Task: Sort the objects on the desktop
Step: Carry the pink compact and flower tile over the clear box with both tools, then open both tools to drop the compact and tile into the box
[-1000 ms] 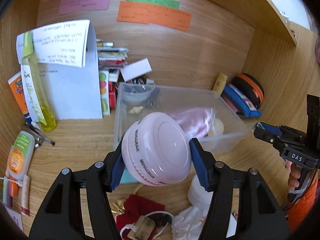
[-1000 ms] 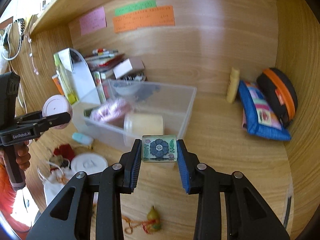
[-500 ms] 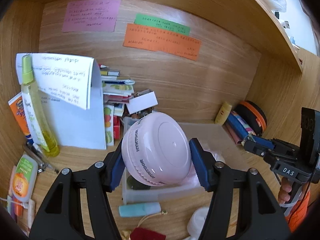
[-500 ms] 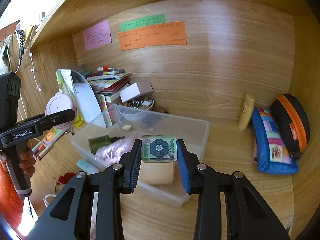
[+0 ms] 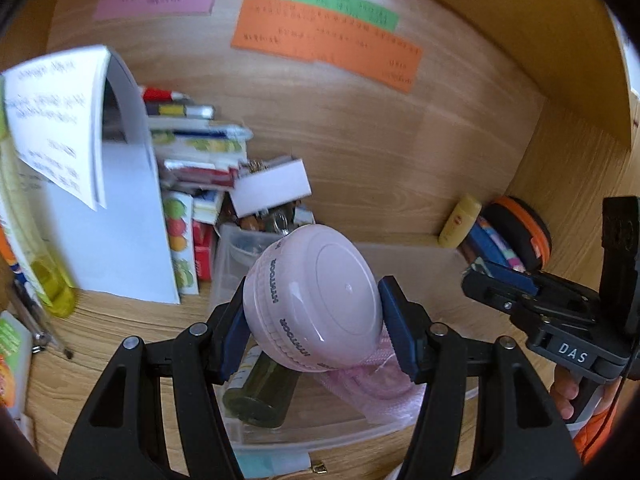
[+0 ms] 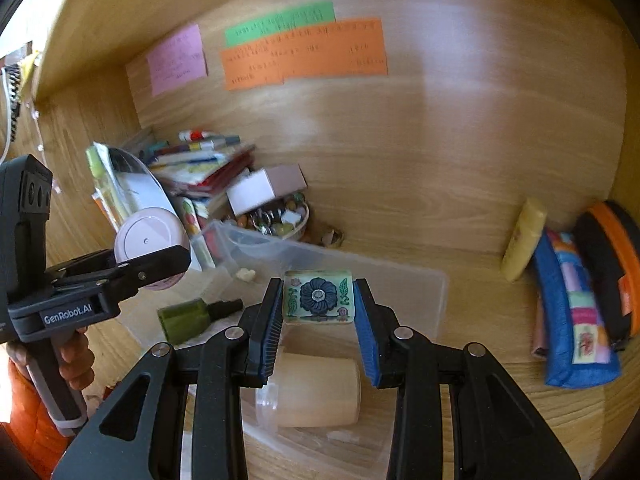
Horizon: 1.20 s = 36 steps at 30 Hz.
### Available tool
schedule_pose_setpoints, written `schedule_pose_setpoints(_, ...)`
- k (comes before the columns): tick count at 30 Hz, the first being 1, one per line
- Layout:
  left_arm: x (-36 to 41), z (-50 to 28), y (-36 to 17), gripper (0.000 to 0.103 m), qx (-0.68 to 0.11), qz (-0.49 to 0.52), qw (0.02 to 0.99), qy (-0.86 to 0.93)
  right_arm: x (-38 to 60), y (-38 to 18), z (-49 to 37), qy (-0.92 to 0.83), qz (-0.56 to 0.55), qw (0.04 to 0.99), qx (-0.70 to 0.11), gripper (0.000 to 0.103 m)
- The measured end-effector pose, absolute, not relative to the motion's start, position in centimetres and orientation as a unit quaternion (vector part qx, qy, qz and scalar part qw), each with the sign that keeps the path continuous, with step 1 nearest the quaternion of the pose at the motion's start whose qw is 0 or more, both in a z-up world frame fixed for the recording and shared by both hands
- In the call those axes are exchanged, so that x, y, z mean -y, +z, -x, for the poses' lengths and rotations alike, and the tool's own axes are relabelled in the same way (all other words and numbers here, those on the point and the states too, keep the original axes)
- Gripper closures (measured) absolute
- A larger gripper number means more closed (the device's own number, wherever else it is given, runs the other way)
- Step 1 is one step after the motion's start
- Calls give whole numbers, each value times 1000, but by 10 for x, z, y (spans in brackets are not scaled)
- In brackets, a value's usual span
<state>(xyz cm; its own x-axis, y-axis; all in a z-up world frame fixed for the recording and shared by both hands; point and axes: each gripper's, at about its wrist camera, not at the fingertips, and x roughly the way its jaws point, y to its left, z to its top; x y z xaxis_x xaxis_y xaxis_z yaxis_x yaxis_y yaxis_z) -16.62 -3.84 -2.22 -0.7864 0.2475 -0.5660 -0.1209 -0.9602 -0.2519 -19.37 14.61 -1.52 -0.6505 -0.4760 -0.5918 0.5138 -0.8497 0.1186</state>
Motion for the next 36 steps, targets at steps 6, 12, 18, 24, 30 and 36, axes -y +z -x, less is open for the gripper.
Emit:
schedule_pose_setpoints(6,34,174,-40,43,100,336,110,930,-146,-33,204,-903,-334,268,-32,72)
schedule_pose_setpoints(12,27,175,-48,43,76,341,97,932,-147,-48,211,-900,-353,254,-36,72)
schedule_pose_setpoints(18,23,175,-49,43,70,337,96,934,-144,-56,213,-895,-365,253,-40,72)
schedule_pose_setpoints(24,24,175,-49,42,71,337,100,934,-134,-60,210,-894,-367,249,-61,72)
schedule_pose_setpoints(30,24,172,-49,42,63,335,99,935,-133,-60,208,-896,-363,245,-68,72)
schedule_pose_setpoints(36,25,170,-48,42,70,333,100,935,-134,-57,207,-904,-350,234,-68,51)
